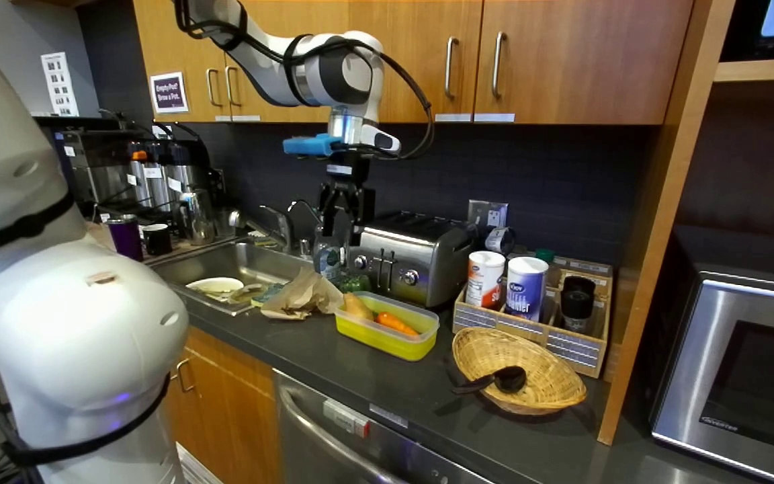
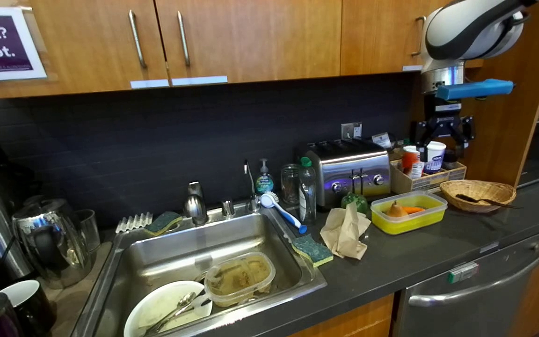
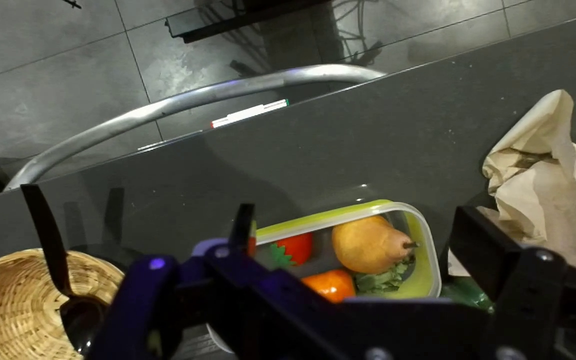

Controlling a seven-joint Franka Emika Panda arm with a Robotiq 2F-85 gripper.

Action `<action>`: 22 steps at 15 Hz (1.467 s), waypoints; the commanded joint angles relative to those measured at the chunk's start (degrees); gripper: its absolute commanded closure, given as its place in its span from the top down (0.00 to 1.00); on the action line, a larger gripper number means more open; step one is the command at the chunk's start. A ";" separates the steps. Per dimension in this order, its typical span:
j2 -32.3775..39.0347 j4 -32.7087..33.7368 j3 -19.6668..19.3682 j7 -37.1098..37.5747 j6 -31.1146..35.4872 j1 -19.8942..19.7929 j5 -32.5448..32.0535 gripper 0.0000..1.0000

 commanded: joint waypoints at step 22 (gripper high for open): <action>15.20 11.24 -4.08 -4.15 0.99 -0.73 0.01 1.00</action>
